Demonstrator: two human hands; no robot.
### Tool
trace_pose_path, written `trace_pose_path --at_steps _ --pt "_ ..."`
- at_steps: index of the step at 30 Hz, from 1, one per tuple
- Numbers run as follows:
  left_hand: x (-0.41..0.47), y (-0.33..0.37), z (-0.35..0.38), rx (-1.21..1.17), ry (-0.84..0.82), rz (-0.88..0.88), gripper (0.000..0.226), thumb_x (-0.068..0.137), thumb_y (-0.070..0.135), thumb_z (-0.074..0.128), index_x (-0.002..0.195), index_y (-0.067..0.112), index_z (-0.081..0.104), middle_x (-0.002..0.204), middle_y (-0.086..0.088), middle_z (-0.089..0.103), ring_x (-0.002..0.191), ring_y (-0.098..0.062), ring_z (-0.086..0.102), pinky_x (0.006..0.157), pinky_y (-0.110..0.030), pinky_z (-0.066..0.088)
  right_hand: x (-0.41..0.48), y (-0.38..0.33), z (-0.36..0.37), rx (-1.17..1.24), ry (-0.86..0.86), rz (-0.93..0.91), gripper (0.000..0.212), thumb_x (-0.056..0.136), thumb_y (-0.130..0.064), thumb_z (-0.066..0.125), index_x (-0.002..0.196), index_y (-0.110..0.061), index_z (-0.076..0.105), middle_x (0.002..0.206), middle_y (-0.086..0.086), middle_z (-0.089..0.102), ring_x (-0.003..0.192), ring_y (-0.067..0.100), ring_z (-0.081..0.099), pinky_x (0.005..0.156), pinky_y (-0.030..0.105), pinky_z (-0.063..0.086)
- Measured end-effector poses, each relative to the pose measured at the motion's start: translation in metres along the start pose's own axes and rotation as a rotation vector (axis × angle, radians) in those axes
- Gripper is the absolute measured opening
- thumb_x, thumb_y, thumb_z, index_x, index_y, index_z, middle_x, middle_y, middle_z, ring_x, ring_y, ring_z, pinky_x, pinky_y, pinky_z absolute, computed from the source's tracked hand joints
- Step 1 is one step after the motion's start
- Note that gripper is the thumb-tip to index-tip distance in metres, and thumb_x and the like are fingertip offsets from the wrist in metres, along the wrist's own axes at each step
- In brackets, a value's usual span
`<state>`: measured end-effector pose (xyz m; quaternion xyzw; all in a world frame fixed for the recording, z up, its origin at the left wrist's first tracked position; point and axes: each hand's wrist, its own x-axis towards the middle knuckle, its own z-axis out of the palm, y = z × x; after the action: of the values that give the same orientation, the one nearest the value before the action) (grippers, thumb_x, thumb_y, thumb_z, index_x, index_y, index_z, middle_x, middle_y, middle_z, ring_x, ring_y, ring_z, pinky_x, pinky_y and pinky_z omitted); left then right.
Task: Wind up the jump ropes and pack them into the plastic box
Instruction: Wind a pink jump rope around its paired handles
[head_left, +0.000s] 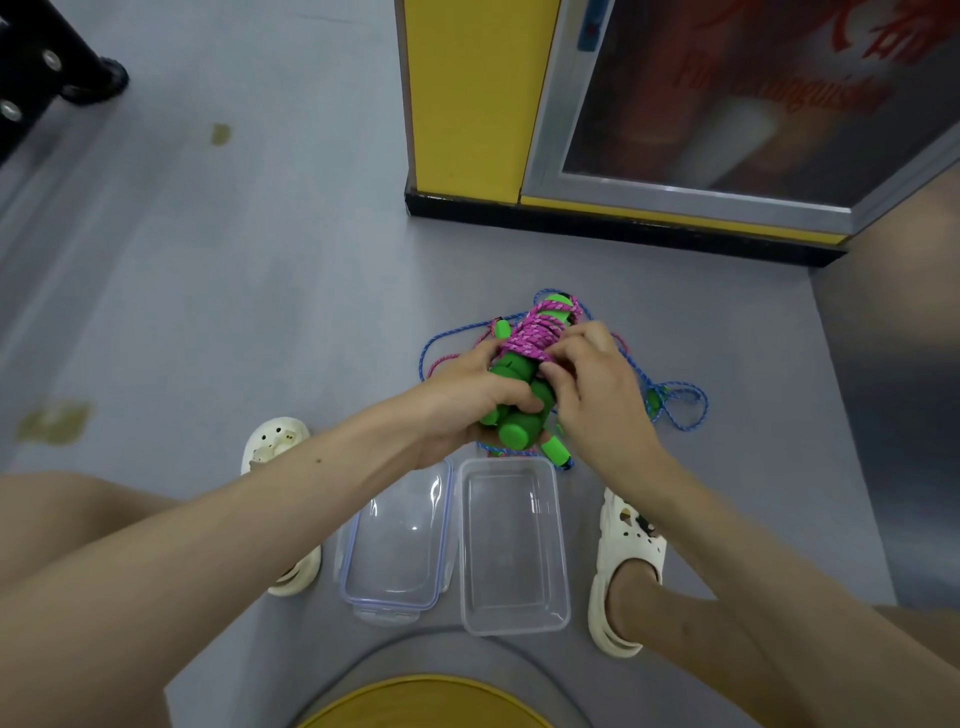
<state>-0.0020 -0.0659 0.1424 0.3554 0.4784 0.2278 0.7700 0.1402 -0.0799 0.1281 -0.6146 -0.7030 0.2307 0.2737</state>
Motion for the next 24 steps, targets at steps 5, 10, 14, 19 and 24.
trace_pose_path --at_steps 5,10,14,19,24 --pt "0.001 0.004 -0.005 -0.035 0.000 -0.041 0.054 0.081 -0.012 0.056 0.127 0.017 0.052 0.097 -0.010 0.070 0.080 -0.036 0.070 0.064 -0.036 0.059 0.013 0.006 -0.008 0.146 -0.154 0.186 0.012 0.091 -0.017 0.060 0.090 -0.008 0.067 0.108 -0.001 0.033 0.114 0.016 0.034 0.103 0.048 0.036" --pt "0.000 0.002 0.000 0.015 0.099 -0.012 0.066 0.084 0.002 0.065 0.134 0.028 0.031 0.103 -0.009 0.065 0.080 -0.035 0.070 0.067 -0.041 0.060 0.008 0.002 -0.002 0.186 -0.106 0.215 0.010 0.094 -0.013 0.055 0.087 -0.011 0.062 0.103 -0.001 0.035 0.100 0.007 0.039 0.097 0.030 0.037" --pt "0.004 0.000 -0.002 0.283 0.231 0.072 0.053 0.084 0.019 0.069 0.119 0.026 0.030 0.097 -0.012 0.064 0.077 -0.025 0.067 0.074 -0.044 0.058 0.004 0.003 0.005 0.169 -0.046 0.259 0.015 0.094 -0.016 0.055 0.090 -0.006 0.066 0.104 -0.002 0.033 0.102 0.011 0.040 0.097 0.033 0.037" --pt "0.003 0.005 -0.004 0.225 0.225 0.081 0.041 0.088 0.011 0.062 0.117 0.020 0.035 0.087 -0.010 0.062 0.080 -0.028 0.065 0.078 -0.045 0.055 0.007 0.000 0.003 0.308 0.003 0.389 0.011 0.092 -0.024 0.059 0.082 -0.021 0.065 0.137 0.004 0.024 0.131 0.020 0.025 0.109 0.043 0.032" --pt "0.004 0.006 -0.003 0.273 0.224 0.095 0.037 0.089 0.019 0.062 0.115 0.023 0.036 0.093 -0.011 0.066 0.089 -0.029 0.069 0.079 -0.042 0.056 0.008 0.000 0.004 0.388 -0.008 0.383 0.013 0.094 -0.018 0.054 0.087 -0.015 0.065 0.147 0.007 0.032 0.138 0.017 0.028 0.110 0.039 0.035"
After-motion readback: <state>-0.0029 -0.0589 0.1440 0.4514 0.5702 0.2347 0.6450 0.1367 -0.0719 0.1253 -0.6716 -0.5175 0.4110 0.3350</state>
